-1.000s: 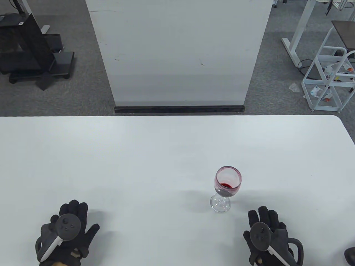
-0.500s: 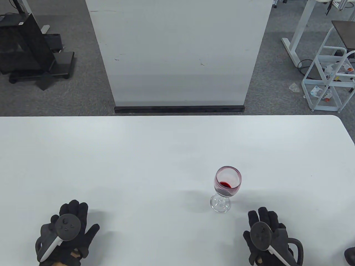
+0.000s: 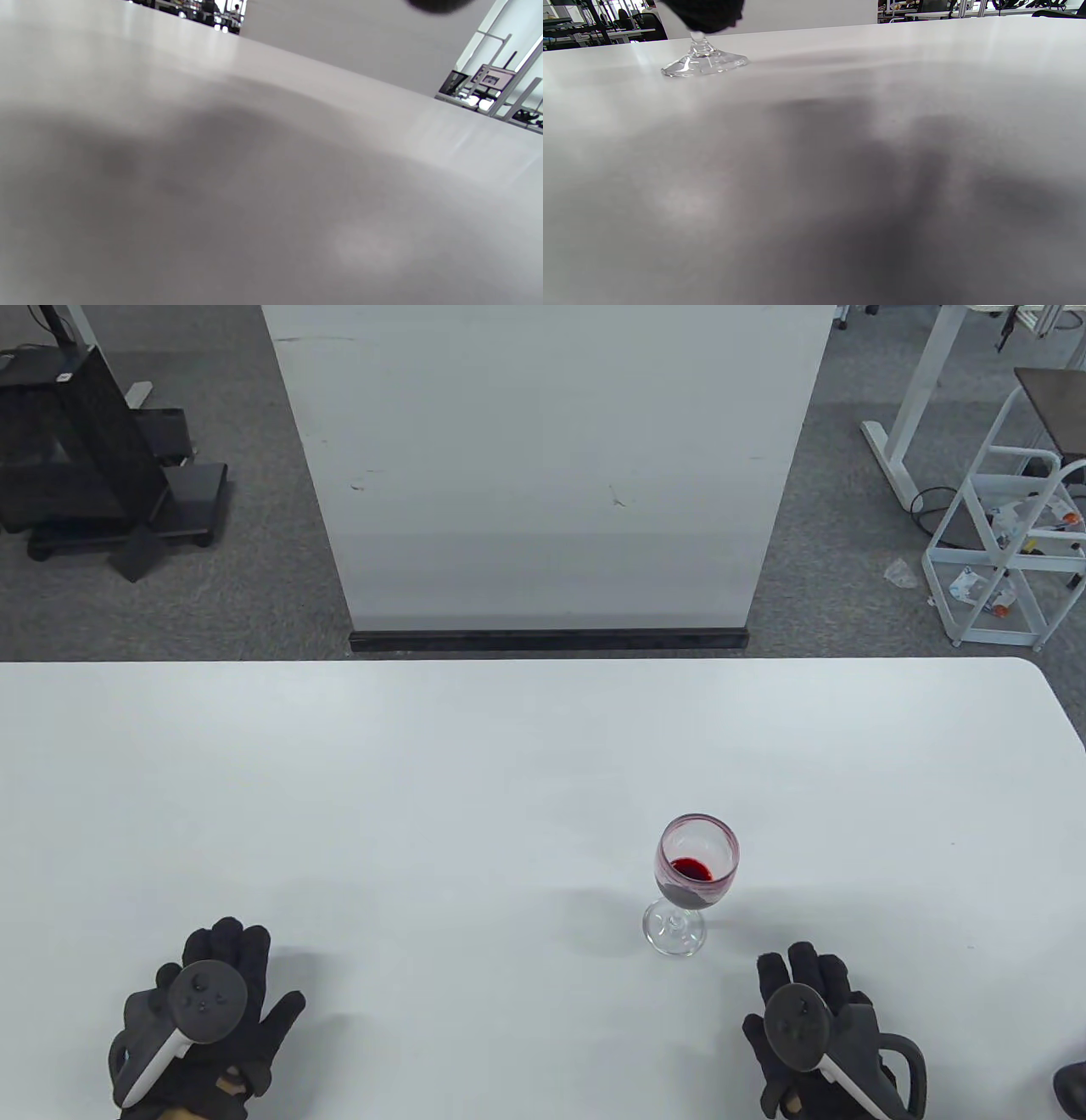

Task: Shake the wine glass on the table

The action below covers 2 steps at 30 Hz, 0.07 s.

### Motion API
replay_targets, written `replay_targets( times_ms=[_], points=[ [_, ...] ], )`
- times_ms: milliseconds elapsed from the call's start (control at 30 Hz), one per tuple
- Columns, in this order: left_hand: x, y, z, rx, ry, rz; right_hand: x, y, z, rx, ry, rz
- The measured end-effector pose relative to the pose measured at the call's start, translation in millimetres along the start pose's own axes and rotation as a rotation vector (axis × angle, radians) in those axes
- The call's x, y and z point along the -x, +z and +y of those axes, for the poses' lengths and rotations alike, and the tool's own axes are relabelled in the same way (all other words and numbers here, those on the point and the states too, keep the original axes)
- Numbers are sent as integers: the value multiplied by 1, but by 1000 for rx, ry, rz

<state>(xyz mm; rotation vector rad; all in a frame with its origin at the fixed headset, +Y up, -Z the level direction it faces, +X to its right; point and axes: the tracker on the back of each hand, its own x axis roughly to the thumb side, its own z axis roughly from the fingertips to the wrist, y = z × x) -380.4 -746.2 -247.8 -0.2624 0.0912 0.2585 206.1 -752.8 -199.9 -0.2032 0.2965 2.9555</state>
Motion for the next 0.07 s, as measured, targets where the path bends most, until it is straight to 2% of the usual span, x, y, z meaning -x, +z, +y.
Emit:
replay_targets(
  times_ms=[67],
  points=[
    [0, 0, 0, 0, 0, 0, 0, 0, 0, 1, -4, 0]
  ],
)
